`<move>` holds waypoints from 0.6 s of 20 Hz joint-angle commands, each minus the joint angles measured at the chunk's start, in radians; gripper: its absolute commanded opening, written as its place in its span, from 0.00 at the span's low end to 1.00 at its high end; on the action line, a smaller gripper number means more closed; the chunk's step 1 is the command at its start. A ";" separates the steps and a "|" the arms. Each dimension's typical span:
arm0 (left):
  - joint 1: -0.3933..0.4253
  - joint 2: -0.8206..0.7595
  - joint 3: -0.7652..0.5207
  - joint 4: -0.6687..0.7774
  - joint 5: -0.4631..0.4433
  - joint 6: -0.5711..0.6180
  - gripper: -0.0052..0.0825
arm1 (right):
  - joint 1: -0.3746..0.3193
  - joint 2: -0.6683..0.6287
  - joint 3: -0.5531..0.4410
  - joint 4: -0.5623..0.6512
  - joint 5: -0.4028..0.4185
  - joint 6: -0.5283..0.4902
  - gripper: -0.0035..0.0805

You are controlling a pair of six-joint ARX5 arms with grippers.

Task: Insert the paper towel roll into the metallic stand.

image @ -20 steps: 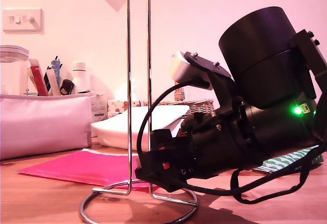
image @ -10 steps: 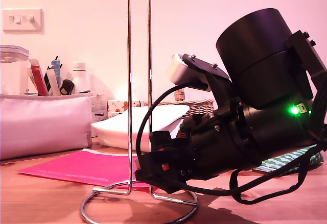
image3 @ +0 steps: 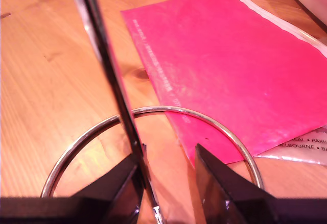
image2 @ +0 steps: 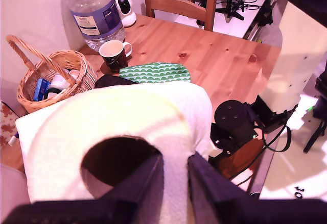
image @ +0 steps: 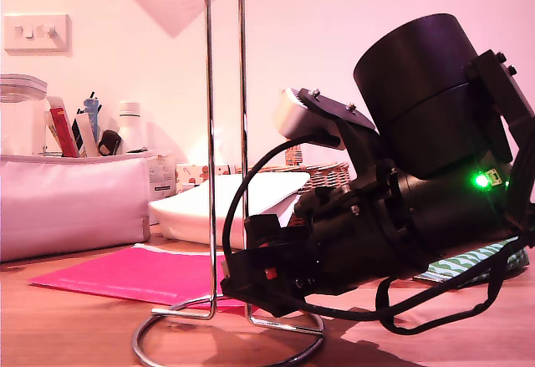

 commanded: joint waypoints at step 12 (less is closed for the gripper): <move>-0.002 0.139 0.000 0.012 -0.066 0.098 0.03 | -0.006 0.000 0.010 0.005 0.006 0.001 0.35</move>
